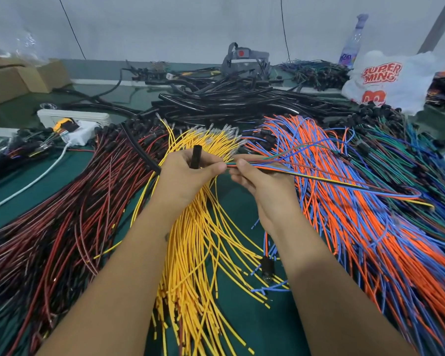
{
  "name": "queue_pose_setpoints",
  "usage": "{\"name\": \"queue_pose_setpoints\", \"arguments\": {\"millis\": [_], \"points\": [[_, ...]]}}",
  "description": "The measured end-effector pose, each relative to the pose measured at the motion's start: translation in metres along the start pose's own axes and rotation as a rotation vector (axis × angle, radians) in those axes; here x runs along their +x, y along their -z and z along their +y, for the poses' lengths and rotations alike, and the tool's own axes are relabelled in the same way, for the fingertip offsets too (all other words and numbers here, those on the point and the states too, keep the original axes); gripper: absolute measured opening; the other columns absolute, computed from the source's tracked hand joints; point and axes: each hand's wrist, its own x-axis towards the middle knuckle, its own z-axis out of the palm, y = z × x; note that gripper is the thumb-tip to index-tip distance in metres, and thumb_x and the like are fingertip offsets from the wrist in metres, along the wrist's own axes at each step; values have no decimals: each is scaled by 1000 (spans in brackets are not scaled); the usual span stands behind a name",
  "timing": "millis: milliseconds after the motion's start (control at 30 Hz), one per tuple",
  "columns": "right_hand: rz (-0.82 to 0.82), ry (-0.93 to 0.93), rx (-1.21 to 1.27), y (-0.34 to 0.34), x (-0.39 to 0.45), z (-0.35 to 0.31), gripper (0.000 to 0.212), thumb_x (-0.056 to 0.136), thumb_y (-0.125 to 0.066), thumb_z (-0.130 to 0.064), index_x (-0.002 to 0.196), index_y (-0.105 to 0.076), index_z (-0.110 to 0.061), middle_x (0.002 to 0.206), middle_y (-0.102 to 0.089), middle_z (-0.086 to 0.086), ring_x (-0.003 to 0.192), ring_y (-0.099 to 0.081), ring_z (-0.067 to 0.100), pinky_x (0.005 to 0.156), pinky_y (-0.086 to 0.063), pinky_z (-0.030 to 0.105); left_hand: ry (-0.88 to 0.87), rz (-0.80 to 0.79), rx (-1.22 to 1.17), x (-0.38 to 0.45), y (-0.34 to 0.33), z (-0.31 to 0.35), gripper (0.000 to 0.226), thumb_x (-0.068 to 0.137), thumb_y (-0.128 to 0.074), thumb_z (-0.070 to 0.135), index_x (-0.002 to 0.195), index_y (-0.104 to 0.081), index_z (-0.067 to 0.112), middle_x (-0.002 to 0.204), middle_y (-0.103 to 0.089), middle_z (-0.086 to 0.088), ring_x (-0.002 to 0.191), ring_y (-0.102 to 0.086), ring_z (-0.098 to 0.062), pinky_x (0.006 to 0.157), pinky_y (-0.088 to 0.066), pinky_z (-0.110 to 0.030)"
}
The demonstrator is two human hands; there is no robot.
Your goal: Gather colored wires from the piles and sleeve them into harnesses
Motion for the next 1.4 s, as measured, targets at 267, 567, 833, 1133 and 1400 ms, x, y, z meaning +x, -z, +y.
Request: {"name": "queue_pose_setpoints", "arguments": {"millis": [267,567,833,1133,1400], "points": [[1,21,-11,-2,-1,-1,9,90,-59,7,94,-66,2,93,-67,21,76,-70,21,72,-57,23,-75,53,234,-7,-2,4,8,87,-66,36,94,-64,31,85,-64,16,79,-58,2,70,-42,-24],[44,87,72,-1,1,-6,19,93,-52,10,84,-64,-2,80,-67,12,77,-67,25,76,-57,27,-316,-139,550,-1,-1,-5,28,102,-38,34,107,-58,15,71,-48,12,69,-41,-15,61,-34,-36],[64,70,-36,3,1,-7,10,92,-54,9,98,-62,9,88,-66,23,74,-68,25,70,-56,25,-302,-177,590,-1,-1,-5,20,101,-42,30,104,-60,22,80,-50,19,88,-45,-19,79,-41,-45],[89,18,-38,3,3,-5,10,91,-55,8,92,-62,2,71,-66,9,60,-66,17,64,-56,24,-374,-171,769,-5,-2,-3,26,91,-47,42,106,-64,29,81,-54,11,86,-42,-14,73,-31,-34],[41,121,-104,-1,1,-3,13,91,-57,6,86,-64,-4,83,-69,18,69,-70,21,70,-57,25,-293,-200,798,-6,-7,-2,23,99,-37,41,91,-50,24,71,-47,10,67,-45,-10,53,-30,-31]]}}
